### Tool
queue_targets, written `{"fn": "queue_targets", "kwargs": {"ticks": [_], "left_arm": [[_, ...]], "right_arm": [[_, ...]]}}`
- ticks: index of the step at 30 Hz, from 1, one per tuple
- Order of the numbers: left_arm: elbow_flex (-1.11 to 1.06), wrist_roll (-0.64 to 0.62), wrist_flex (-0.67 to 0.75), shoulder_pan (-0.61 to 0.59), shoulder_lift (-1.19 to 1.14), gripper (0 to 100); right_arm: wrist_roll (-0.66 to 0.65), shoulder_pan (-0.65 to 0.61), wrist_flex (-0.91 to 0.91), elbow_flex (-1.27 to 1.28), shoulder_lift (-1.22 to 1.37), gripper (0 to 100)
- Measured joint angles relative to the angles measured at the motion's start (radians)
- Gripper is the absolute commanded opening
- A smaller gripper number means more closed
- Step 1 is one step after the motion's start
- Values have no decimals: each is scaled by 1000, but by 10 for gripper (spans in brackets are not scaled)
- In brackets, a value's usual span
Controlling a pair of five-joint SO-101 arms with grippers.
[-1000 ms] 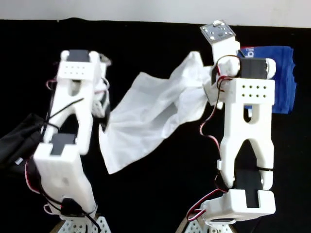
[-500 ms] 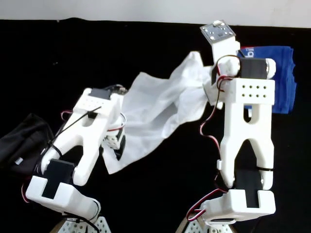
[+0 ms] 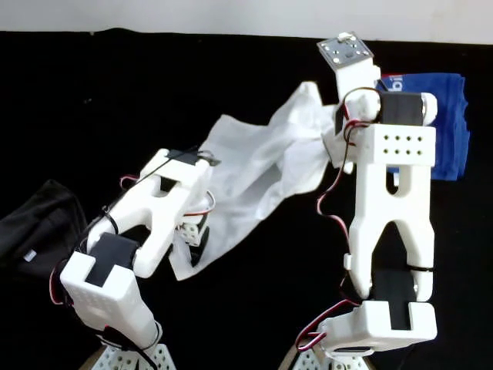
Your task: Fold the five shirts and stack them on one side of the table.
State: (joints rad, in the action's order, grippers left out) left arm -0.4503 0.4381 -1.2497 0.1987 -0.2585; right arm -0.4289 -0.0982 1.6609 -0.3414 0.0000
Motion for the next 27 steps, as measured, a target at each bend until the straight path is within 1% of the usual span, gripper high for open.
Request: {"fn": "queue_targets", "kwargs": {"ticks": [1,2,3,5,7,9,11,15,19,22,27], "left_arm": [[0,-2,0,0,-2,21],[0,-3,0,0,-3,2],[0,-3,0,8,-3,27],[0,-3,0,12,-6,5],[2,-3,0,8,-11,10],[23,-3,-20,5,-5,9],[66,-2,-69,-26,8,9],[249,0,-242,-138,110,9],[491,2,-405,-252,256,9],[654,-2,-453,-318,341,9],[856,-2,-466,-396,466,9]], "right_arm": [[0,0,11,0,0,6],[0,0,21,0,0,6],[0,0,34,0,0,6],[0,0,54,0,0,6],[17,0,64,0,0,6],[74,0,66,0,0,6],[140,0,64,0,0,6],[227,0,3,0,-6,6],[245,2,-75,-2,-61,6],[244,2,-117,-21,-117,6],[138,2,-129,-77,-229,6]]}}
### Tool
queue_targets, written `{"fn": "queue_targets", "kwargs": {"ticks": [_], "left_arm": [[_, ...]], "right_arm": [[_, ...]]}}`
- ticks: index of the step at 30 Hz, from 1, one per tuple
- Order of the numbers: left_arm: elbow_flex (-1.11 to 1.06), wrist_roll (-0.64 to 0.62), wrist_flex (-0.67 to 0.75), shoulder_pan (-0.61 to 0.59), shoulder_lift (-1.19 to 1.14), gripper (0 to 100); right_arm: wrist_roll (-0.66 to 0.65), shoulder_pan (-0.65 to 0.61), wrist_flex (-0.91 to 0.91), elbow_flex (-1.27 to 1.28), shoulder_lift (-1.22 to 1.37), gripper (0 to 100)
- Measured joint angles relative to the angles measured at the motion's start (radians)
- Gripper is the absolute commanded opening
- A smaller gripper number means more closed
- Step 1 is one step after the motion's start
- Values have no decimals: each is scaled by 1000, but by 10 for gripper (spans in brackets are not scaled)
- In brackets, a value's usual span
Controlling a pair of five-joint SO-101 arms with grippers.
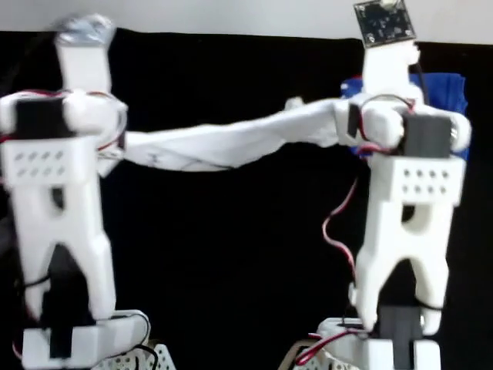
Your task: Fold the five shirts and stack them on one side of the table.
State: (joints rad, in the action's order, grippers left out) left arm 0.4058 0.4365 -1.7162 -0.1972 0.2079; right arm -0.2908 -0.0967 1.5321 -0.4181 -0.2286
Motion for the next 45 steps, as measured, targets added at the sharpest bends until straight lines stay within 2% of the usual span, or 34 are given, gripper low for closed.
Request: {"fn": "queue_targets", "kwargs": {"ticks": [9,20,28,41,45], "left_arm": [[164,0,-2,-77,241,9],[175,0,14,-86,446,9],[187,0,14,-86,523,9],[68,-2,20,-86,589,9],[-100,-2,95,-84,591,9]], "right_arm": [[-35,-2,0,-101,-287,6],[-35,2,-55,-101,-549,6],[-40,167,-138,-104,-733,6],[-41,196,-180,-120,-775,6],[-41,196,-206,-14,-770,6]]}}
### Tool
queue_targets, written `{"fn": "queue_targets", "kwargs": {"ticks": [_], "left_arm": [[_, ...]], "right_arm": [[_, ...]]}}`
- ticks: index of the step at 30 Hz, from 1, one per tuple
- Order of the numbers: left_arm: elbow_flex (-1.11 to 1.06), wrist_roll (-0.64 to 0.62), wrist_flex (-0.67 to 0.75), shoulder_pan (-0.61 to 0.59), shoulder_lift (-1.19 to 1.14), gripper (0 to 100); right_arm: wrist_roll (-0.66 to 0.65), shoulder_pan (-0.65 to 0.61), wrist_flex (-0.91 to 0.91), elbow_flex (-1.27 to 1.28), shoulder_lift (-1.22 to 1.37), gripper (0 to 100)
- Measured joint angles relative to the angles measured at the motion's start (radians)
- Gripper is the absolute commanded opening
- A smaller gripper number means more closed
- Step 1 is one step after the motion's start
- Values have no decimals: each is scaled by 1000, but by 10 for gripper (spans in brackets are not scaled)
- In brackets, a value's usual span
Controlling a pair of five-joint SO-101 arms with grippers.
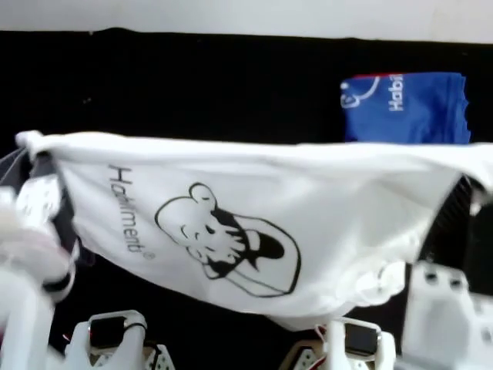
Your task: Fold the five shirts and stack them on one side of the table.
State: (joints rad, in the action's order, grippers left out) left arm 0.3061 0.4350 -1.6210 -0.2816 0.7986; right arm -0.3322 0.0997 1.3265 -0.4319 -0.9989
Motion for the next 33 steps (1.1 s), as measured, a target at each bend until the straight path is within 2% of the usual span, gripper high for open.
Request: {"fn": "queue_targets", "kwargs": {"ticks": [4,10,14,18,22,28,33], "left_arm": [[-279,0,152,2,-3,9],[-701,-2,505,3,-11,8],[-784,-37,720,3,-61,8],[-677,-46,761,2,-241,8],[-471,-46,761,-2,-489,8],[-51,-46,588,-5,-801,8],[224,-46,489,-6,-1034,8]], "right_arm": [[0,-2,-107,227,46,6],[0,-11,-457,634,169,6],[0,-71,-586,652,327,6],[0,-132,-609,549,511,6],[0,-149,-615,402,713,6],[2,-150,-615,172,931,6],[2,-160,-615,78,1066,6]]}}
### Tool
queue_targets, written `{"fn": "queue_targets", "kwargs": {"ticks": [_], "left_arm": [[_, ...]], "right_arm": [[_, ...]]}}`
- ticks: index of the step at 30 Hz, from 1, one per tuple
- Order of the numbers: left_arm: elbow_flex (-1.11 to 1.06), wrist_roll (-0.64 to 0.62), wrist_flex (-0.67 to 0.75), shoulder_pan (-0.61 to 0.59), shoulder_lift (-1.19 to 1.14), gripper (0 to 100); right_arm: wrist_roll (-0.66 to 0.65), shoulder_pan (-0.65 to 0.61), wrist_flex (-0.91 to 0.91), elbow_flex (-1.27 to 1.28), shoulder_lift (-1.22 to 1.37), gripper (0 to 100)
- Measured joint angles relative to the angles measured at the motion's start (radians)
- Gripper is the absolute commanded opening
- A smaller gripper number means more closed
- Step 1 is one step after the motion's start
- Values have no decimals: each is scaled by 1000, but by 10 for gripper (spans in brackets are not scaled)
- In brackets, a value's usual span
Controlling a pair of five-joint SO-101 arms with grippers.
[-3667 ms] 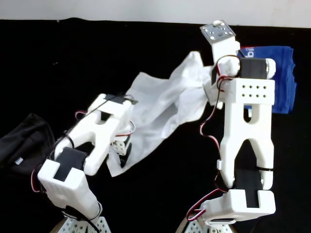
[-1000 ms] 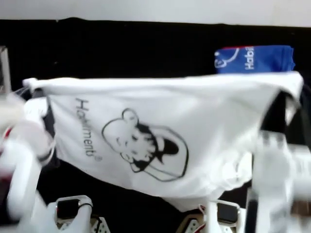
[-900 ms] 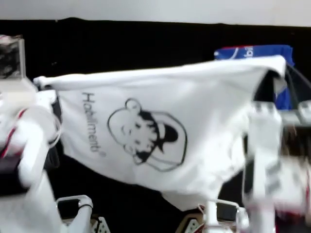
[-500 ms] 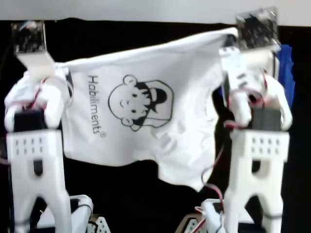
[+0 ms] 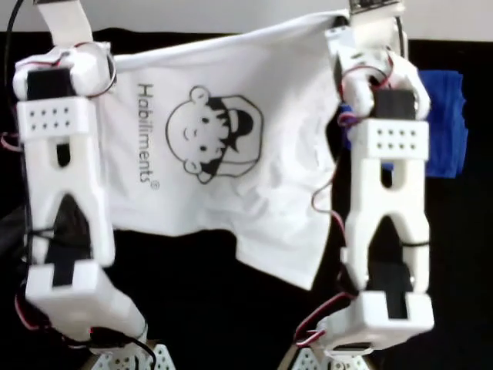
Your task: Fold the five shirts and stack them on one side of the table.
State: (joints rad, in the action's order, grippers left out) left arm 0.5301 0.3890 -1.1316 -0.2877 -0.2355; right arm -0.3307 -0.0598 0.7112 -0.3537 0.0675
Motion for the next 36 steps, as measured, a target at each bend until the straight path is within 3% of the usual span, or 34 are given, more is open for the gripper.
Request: {"fn": "queue_targets", "kwargs": {"ticks": [4,12,18,26,31,36], "left_arm": [[107,0,-38,-2,-161,8],[123,0,-81,-11,-391,8],[135,8,-189,-12,-396,8],[198,183,-572,8,-396,9],[169,184,-614,0,-331,9],[-32,184,-614,-12,-189,9]], "right_arm": [[2,-25,41,-3,77,6],[2,-77,210,51,203,6],[2,-78,453,68,212,6],[2,-78,723,72,114,6],[2,-78,852,72,6,6],[2,-78,908,163,-80,6]]}}
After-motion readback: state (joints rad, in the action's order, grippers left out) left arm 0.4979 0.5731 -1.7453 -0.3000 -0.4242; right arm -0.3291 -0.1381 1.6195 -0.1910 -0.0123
